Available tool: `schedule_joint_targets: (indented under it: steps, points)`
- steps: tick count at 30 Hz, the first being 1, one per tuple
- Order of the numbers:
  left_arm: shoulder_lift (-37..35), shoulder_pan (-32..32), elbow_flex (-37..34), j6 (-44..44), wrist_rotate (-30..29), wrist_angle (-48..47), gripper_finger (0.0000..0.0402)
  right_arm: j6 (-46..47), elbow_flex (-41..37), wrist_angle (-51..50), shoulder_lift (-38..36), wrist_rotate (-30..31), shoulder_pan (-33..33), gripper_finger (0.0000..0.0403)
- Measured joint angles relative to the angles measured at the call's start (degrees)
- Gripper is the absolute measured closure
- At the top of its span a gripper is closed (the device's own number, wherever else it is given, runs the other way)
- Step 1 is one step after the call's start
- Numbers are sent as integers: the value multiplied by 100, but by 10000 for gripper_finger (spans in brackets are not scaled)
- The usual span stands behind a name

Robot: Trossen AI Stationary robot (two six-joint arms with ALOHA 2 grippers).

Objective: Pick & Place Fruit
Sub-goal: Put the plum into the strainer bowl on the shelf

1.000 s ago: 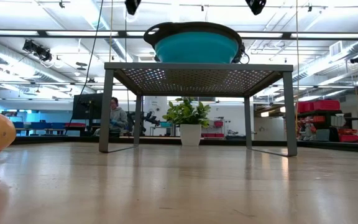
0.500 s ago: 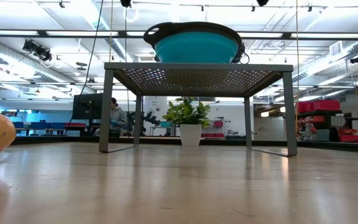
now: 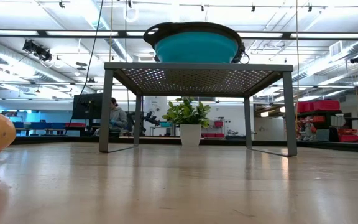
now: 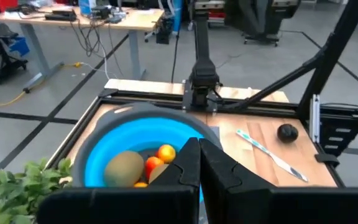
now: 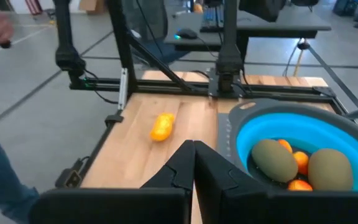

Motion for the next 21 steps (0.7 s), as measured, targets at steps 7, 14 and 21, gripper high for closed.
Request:
schedule_joint_targets:
  steps: [7,14,21]
  points:
    - [-152,0,-1,14,-54,-38,400,-1,2,-84,-219,3,205,390]
    - [-221,2,-1,72,-198,-6,400,-172,2,-118,-236,-127,457,390]
    - [-207,2,-1,43,-184,-37,400,-89,4,-680,-84,-328,927,390]
